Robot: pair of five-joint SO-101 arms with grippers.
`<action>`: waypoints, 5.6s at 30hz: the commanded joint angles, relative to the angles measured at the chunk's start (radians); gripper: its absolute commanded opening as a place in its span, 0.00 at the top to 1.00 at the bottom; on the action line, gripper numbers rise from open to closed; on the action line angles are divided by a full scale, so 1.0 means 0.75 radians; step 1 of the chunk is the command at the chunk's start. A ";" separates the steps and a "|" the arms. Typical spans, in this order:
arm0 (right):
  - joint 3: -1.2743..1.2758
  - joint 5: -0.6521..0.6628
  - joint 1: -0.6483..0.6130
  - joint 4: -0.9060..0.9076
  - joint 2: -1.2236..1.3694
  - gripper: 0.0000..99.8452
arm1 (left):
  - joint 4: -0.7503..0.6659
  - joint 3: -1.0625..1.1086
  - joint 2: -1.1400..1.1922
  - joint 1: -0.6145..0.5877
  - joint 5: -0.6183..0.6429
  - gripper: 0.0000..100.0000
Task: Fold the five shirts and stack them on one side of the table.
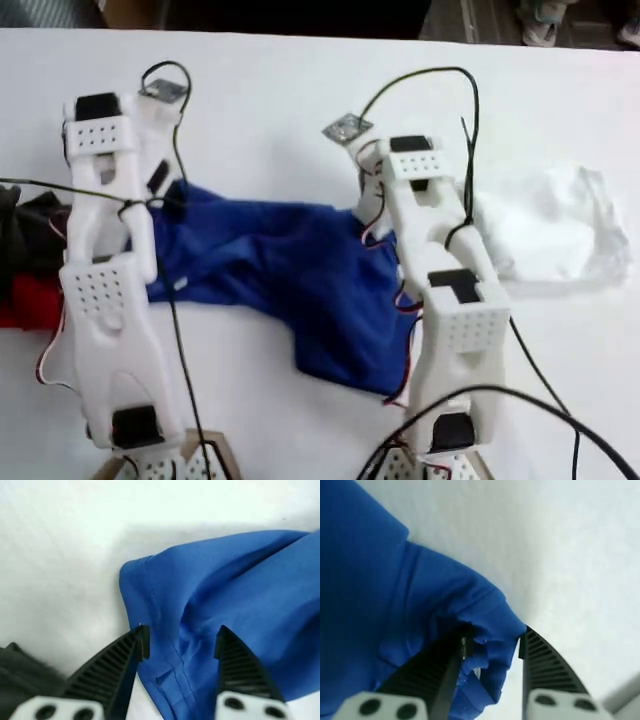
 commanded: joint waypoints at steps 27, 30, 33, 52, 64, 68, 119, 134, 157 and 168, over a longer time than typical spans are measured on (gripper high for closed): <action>-0.604 0.123 0.138 0.011 0.050 0.98 | 0.018 0.052 -0.016 -0.016 0.002 0.77; -0.604 0.123 0.148 0.011 0.120 0.98 | 0.018 0.052 -0.016 -0.016 0.051 0.77; -0.610 0.113 0.175 0.021 0.134 0.92 | 0.023 0.050 -0.031 -0.014 0.068 0.77; -0.342 -0.121 -0.148 0.535 -0.318 0.78 | -0.256 0.879 -0.563 -0.043 0.063 0.77; 0.346 -0.123 -0.388 0.232 -0.562 0.78 | -0.567 1.235 -0.573 -0.141 0.200 0.77; 0.471 -0.117 -0.377 0.120 -0.568 0.78 | -0.599 1.247 -0.561 -0.137 0.221 0.77; 1.146 0.160 -0.069 -0.069 -1.022 0.97 | -0.536 1.231 -0.575 -0.131 0.219 0.76; 0.847 0.113 -0.060 -0.103 -1.490 0.98 | -0.051 0.357 -0.556 -0.070 0.217 0.77; 0.068 0.113 0.222 -0.318 0.009 0.98 | -0.061 -0.191 0.272 -0.031 0.207 0.93; -0.229 0.113 0.220 -0.126 0.058 0.98 | 0.029 -0.377 0.293 0.031 0.096 0.93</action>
